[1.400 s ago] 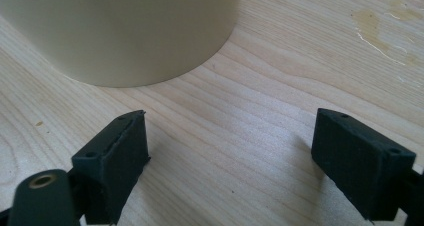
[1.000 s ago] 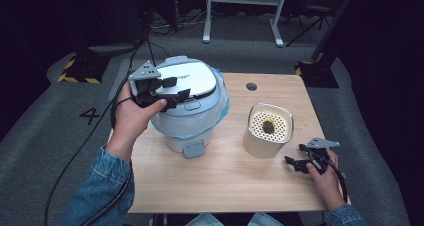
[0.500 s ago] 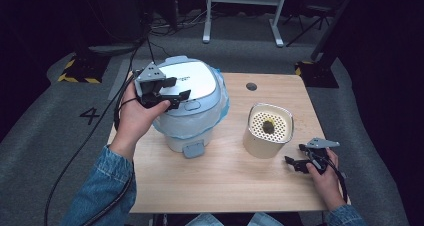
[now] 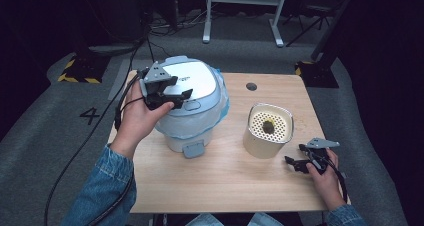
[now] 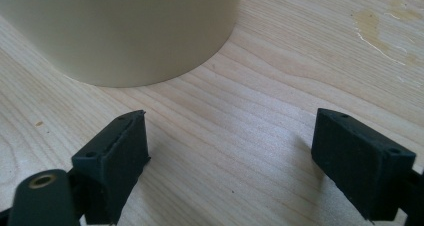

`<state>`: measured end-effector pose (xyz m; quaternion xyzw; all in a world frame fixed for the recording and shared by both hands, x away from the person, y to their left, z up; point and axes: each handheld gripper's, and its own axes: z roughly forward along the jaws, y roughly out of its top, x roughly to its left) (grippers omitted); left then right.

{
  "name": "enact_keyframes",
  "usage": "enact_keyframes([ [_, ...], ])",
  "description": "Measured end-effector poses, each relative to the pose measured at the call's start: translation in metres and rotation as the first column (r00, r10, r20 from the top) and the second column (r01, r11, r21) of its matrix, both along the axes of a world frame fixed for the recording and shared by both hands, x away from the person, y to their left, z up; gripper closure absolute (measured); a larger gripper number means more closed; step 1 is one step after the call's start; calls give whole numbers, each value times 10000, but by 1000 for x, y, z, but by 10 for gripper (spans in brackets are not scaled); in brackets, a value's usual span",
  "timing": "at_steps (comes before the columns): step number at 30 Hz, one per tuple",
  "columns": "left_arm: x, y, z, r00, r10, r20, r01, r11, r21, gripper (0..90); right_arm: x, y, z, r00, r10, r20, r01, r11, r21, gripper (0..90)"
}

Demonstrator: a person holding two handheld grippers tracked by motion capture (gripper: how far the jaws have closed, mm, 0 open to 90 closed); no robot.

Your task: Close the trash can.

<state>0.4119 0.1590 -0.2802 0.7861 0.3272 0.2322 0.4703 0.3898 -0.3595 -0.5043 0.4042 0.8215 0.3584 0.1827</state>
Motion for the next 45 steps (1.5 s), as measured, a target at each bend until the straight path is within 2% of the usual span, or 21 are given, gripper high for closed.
enact_keyframes([
  [1,-1,-1,0,10000,66,30,-66,10000,68,359,0,0,0,10000,1,0,-1,10000,-1,152],
  [2,0,-1,-1,10000,79,30,-80,9993,363,372,0,0,0,10000,0,-1,0,10000,-1,152],
  [3,0,-2,-2,9999,99,-82,-98,9998,149,373,0,0,0,10000,4,2,-4,10000,-6,152],
  [6,1,-2,-3,9999,131,-14,-131,9999,99,372,0,0,0,10000,3,2,-3,10000,-8,152],
  [8,1,-2,-4,9998,164,-133,-166,9998,-135,371,0,0,0,10000,1,1,-1,10000,0,152],
  [10,2,-1,-4,9999,111,-128,-113,9998,-187,367,0,0,0,10000,0,-2,0,10000,0,152],
  [13,2,1,-3,9996,18,-279,-25,9996,-266,272,0,0,0,10000,1,0,-1,10000,-1,152],
  [14,1,2,-3,9992,17,-399,-35,9990,-443,240,0,0,0,10000,1,-1,-1,10000,0,152],
  [17,-1,3,-2,9992,-101,-380,76,9978,-659,227,0,0,0,10000,0,-1,0,10000,-1,152],
  [21,-16,7,3,9996,-231,-157,220,9974,-692,223,0,0,0,10000,-1,-2,1,10000,1,152],
  [23,-19,8,5,9996,-249,-137,239,9971,-721,223,0,0,0,10000,-1,-4,1,10000,1,152],
  [24,-27,10,7,9994,-333,-75,326,9958,-853,223,0,0,0,10000,0,-2,0,10000,0,152],
  [25,-27,10,7,9994,-333,-75,326,9958,-853,223,0,0,0,10000,0,-2,0,10000,0,152],
  [33,-58,15,6,9990,-451,48,453,9950,-890,220,-2,1,0,9998,-185,12,185,9998,-4,152],
  [39,-73,26,-1,9994,-349,61,353,9953,-903,221,-2,1,0,9998,-184,12,184,9998,-3,152],
  [45,-84,40,-17,10000,-23,-85,14,9950,-1002,216,-2,1,0,9998,-185,12,185,9998,-2,152],
])
